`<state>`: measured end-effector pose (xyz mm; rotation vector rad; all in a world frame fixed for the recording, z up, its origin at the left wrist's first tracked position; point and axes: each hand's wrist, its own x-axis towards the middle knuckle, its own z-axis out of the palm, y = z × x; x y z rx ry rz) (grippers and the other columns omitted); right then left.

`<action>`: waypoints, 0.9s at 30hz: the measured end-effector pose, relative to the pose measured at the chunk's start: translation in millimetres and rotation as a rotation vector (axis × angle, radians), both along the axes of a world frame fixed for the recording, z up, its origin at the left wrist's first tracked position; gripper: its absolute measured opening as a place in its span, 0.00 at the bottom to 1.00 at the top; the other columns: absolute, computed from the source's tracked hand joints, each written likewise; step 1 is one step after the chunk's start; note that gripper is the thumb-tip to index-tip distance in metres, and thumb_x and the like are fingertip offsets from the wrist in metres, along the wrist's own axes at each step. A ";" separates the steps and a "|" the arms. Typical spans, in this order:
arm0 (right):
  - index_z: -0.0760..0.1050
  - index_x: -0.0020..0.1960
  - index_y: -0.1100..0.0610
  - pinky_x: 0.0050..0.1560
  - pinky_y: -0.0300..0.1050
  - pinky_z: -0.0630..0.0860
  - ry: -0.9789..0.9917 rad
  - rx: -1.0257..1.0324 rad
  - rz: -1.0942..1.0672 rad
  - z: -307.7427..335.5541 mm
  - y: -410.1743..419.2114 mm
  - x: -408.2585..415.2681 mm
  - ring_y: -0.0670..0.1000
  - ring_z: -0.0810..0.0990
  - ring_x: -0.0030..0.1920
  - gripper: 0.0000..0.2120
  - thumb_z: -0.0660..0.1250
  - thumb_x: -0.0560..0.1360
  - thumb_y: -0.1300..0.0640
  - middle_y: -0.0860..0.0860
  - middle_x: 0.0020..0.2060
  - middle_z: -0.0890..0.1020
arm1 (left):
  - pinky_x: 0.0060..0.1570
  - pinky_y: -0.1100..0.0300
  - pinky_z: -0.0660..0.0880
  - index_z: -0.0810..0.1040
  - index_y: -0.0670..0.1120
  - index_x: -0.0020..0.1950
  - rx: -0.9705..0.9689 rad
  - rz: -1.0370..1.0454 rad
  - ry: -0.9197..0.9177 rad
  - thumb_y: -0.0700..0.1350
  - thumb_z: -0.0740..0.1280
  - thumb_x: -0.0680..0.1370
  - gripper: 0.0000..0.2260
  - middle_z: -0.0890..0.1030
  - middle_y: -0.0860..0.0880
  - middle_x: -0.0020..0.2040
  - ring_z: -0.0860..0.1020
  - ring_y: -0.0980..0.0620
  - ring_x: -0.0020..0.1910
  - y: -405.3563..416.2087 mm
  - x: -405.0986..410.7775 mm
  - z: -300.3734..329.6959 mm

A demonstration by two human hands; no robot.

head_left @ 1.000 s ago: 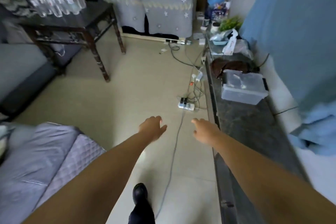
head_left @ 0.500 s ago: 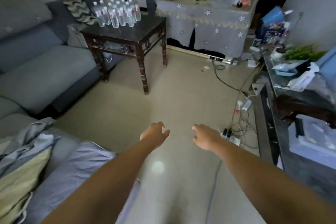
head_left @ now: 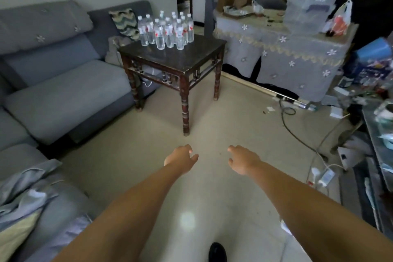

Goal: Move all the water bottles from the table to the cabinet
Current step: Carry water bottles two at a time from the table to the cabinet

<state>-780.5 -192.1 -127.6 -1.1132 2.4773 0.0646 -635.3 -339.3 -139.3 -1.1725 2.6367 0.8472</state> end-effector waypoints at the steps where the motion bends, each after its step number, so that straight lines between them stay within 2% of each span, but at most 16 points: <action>1: 0.63 0.72 0.56 0.65 0.52 0.69 0.007 -0.007 0.017 4.7 -19.6 -24.2 0.58 0.71 0.68 0.21 0.55 0.81 0.53 0.57 0.68 0.70 | 0.62 0.50 0.73 0.72 0.46 0.66 -0.001 0.020 0.009 0.54 0.60 0.80 0.18 0.75 0.44 0.66 0.75 0.43 0.63 -16.8 -21.5 5.1; 9: 0.67 0.68 0.57 0.63 0.52 0.72 0.009 -0.003 0.121 14.6 -149.7 -135.3 0.59 0.74 0.64 0.18 0.56 0.80 0.53 0.58 0.64 0.73 | 0.62 0.50 0.74 0.73 0.47 0.66 0.037 0.149 0.034 0.55 0.61 0.79 0.19 0.75 0.45 0.66 0.76 0.44 0.63 -120.6 -112.2 18.5; 15: 0.67 0.69 0.55 0.65 0.51 0.70 -0.009 -0.026 0.180 6.0 -277.6 -185.8 0.58 0.73 0.66 0.19 0.57 0.80 0.52 0.57 0.65 0.72 | 0.60 0.50 0.75 0.73 0.46 0.66 0.026 0.241 0.036 0.54 0.62 0.79 0.19 0.75 0.44 0.65 0.77 0.44 0.61 -240.6 -154.1 9.2; 22: 0.67 0.70 0.57 0.67 0.51 0.69 -0.017 -0.054 0.163 22.3 -445.1 -253.7 0.57 0.72 0.68 0.19 0.57 0.81 0.53 0.57 0.68 0.72 | 0.63 0.51 0.73 0.73 0.45 0.68 -0.020 0.202 0.011 0.53 0.62 0.79 0.20 0.76 0.43 0.66 0.75 0.44 0.64 -409.8 -226.0 27.1; 27: 0.69 0.68 0.57 0.66 0.50 0.70 -0.016 -0.093 0.114 29.4 -525.9 -304.1 0.58 0.72 0.67 0.18 0.57 0.80 0.53 0.58 0.66 0.73 | 0.62 0.52 0.73 0.73 0.44 0.67 -0.043 0.179 0.051 0.51 0.62 0.79 0.19 0.76 0.43 0.66 0.75 0.44 0.64 -495.8 -286.9 48.2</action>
